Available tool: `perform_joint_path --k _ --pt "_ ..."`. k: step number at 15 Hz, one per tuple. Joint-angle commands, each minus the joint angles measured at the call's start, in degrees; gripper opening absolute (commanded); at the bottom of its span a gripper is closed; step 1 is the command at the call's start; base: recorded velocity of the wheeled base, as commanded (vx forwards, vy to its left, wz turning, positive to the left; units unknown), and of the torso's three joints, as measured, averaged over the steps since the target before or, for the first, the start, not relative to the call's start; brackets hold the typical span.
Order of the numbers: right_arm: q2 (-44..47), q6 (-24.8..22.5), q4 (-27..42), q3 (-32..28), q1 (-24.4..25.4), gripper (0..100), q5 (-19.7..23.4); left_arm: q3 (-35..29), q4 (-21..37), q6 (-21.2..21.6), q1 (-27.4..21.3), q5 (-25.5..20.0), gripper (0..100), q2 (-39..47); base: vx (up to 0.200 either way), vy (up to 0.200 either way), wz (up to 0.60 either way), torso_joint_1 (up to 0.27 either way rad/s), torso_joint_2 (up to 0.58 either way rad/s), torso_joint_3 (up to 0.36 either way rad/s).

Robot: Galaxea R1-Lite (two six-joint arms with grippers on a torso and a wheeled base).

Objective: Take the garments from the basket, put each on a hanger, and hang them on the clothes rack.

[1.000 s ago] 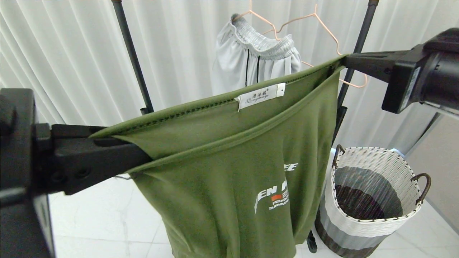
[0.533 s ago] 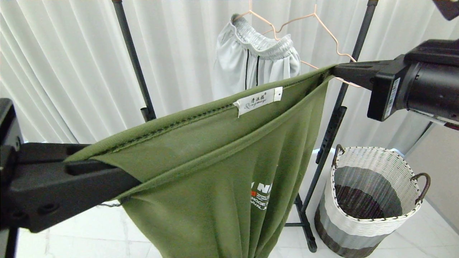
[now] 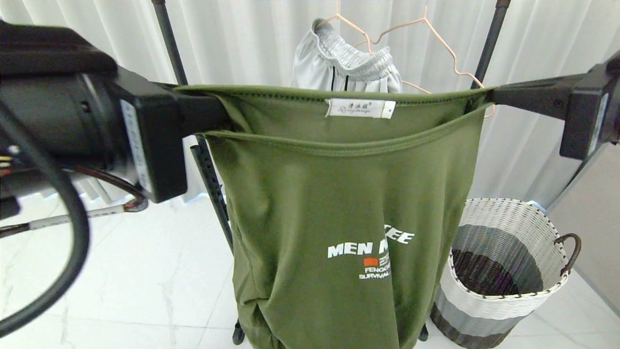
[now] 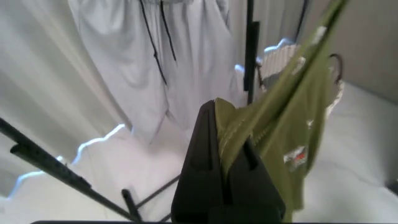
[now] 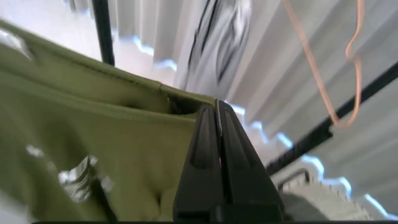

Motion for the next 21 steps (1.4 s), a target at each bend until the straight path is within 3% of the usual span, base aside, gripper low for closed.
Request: perform_joint_path --k 1,4,16,17,21 --pt "-3.02 0.23 3.01 1.32 0.06 0 0.06 1.72 -0.19 0.06 0.79 -0.1 0 2.84 0.0 0.0 0.0 0.0 0.0 0.0" --pt "-5.13 1.55 8.1 1.76 0.23 0 0.06 4.01 -0.19 0.06 -0.71 -0.19 0 2.49 0.0 0.0 0.0 0.0 0.0 0.0" --pt "-4.96 1.99 7.93 1.93 0.32 0 0.15 3.57 -0.36 0.06 -0.8 -0.1 0 2.22 0.0 0.0 0.0 0.0 0.0 0.0" --pt "-4.96 1.99 8.02 1.93 0.32 100 0.15 3.57 -0.36 0.06 -0.8 -0.1 0 2.22 0.0 0.0 0.0 0.0 0.0 0.0" --pt "-5.4 1.9 7.75 3.43 0.41 100 0.15 4.09 -0.28 0.15 -0.27 -0.01 0 1.52 0.0 0.0 0.0 0.0 0.0 0.0"
